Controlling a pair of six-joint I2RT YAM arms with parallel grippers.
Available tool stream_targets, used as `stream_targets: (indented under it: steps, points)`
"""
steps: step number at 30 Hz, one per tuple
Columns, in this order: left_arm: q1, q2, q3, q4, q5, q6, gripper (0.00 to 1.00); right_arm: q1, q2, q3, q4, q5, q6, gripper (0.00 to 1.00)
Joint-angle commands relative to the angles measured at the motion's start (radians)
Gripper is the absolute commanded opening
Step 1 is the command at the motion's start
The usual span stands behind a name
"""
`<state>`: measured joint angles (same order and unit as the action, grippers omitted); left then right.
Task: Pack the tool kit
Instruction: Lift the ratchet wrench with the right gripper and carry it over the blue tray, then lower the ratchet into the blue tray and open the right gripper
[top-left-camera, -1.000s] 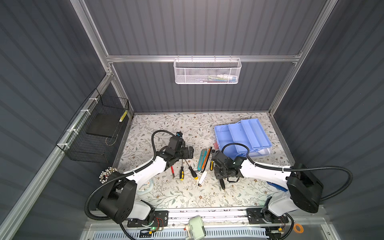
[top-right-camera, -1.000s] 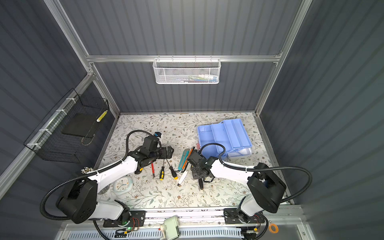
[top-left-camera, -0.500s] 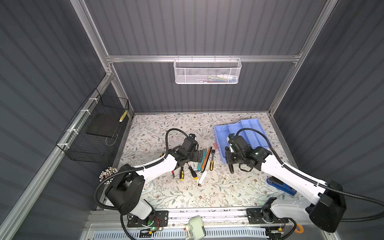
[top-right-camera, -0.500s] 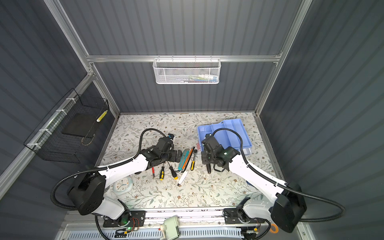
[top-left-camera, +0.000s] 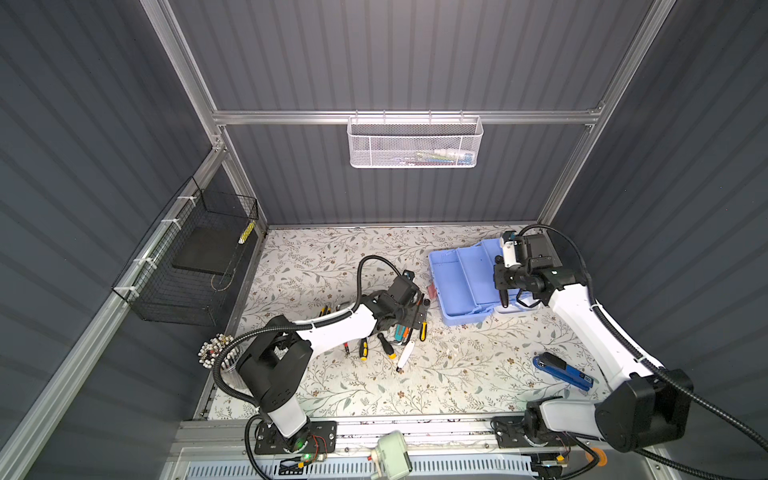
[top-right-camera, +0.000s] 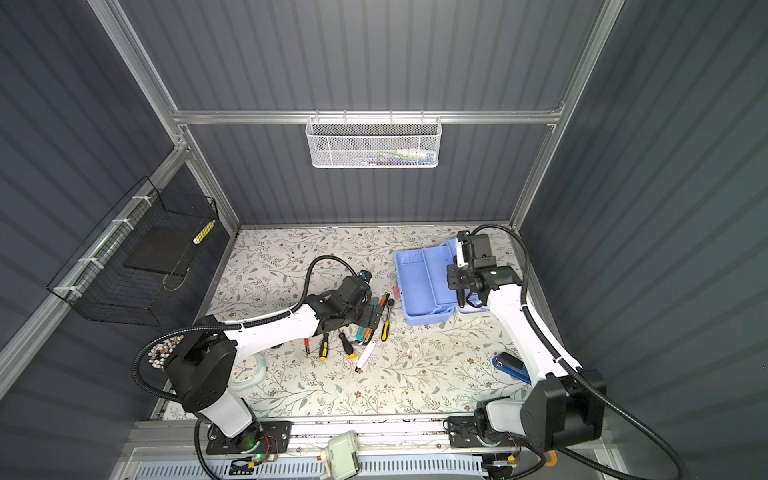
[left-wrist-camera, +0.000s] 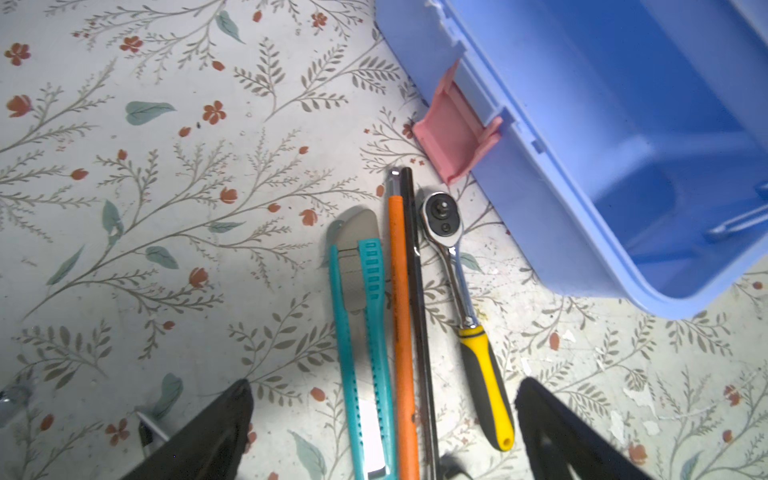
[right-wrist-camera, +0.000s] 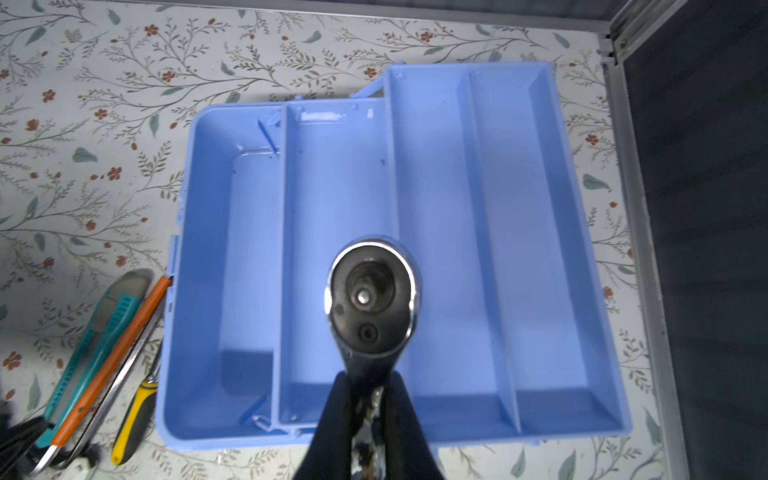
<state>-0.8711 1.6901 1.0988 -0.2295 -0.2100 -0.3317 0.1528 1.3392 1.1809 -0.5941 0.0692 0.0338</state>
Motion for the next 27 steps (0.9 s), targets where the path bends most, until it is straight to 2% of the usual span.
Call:
stream_targets:
  steps: [1,6,12,27]
  points:
    - [-0.029,0.042,0.054,-0.044,-0.001,0.014,1.0,-0.045,0.047,0.077,0.053,-0.068,-0.112,0.0]
    - [-0.052,0.103,0.104,-0.078,0.012,0.001,0.99,-0.083,0.172,0.157,0.076,-0.093,-0.222,0.0]
    - [-0.055,0.147,0.154,-0.111,0.03,-0.007,0.96,-0.117,0.289,0.23,0.071,-0.144,-0.266,0.0]
    - [-0.054,0.189,0.196,-0.131,0.045,-0.007,0.92,-0.13,0.405,0.233,0.044,-0.203,-0.242,0.01]
